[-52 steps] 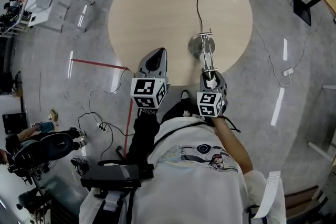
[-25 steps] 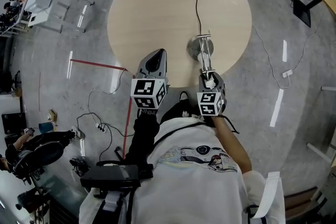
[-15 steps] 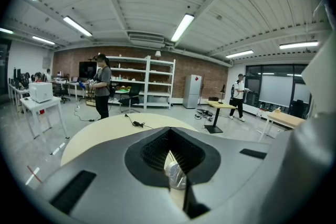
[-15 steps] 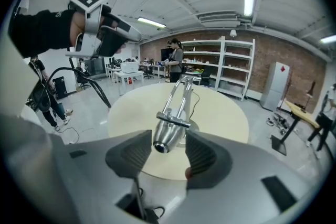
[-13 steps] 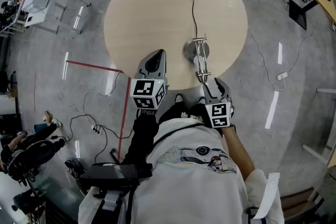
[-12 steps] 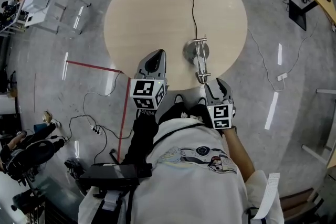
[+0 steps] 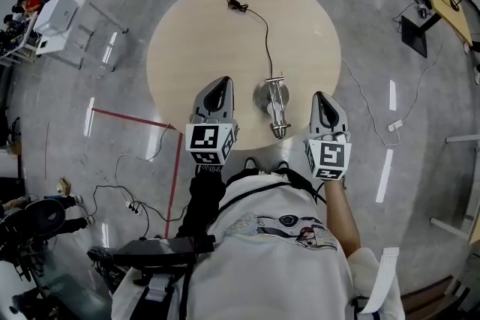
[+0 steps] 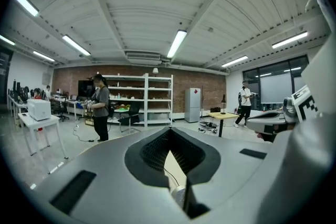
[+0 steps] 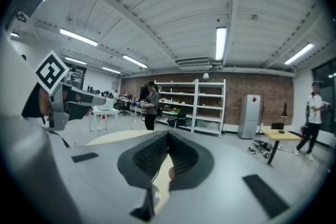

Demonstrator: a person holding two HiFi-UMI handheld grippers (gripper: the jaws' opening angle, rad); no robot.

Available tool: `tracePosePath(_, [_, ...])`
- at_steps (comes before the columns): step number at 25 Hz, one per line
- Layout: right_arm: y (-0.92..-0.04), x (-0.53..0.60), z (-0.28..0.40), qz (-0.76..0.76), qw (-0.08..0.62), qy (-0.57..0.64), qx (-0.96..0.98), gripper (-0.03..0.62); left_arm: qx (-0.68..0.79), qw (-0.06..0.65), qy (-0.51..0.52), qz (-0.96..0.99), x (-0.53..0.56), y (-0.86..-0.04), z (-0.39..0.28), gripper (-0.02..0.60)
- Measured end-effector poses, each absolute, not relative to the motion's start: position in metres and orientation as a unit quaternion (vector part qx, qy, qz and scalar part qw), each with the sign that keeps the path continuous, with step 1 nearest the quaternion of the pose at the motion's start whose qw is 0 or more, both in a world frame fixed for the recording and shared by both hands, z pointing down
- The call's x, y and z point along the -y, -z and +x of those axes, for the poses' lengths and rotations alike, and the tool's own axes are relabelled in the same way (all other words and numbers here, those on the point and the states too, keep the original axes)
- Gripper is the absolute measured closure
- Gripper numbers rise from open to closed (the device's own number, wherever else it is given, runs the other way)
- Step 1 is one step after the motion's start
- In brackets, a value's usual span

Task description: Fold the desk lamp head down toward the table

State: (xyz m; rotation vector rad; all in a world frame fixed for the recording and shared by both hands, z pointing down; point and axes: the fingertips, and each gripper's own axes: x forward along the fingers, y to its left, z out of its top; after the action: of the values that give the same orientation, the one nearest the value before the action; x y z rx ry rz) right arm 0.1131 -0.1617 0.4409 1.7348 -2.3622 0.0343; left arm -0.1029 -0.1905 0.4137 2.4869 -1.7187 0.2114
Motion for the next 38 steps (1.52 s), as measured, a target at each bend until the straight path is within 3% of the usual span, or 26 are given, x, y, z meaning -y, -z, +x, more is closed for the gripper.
tracePosePath(13, [-0.397, 0.194, 0.105, 0.598, 0.050, 0.005, 0.800, 0.589, 0.566, 0.030, -0.067, 0.821, 0.205, -0.401, -0.098, 0.580])
tracePosePath(38, [-0.395, 0.198, 0.100, 0.592, 0.055, 0.007, 0.804, 0.591, 0.565, 0.028, -0.071, 0.821, 0.205, -0.402, -0.096, 0.580])
